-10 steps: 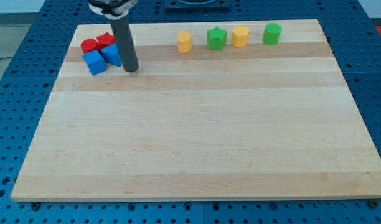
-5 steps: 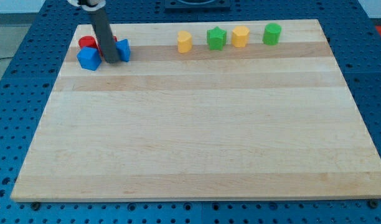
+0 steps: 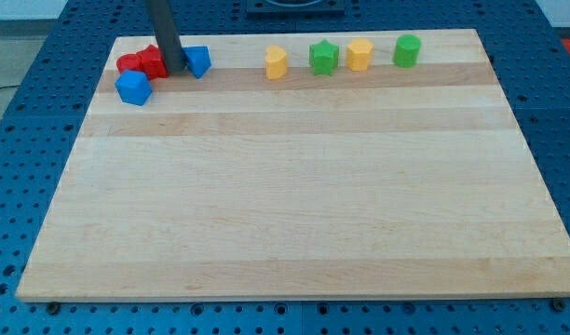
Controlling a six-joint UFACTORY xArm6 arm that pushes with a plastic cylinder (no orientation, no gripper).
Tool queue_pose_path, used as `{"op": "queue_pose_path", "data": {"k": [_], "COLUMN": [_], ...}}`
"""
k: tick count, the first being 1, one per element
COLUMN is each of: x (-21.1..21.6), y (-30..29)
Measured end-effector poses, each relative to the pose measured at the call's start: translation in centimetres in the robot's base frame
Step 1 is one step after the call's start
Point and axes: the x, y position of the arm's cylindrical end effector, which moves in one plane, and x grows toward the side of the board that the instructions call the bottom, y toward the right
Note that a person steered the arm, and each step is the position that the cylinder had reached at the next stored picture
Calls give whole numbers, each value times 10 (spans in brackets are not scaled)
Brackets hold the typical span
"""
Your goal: Slide the triangle to the left of the yellow heart
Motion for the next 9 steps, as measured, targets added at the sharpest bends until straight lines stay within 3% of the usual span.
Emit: {"op": "queue_pose_path", "data": {"k": [3, 9], "x": [-8, -5], "y": [7, 76]}}
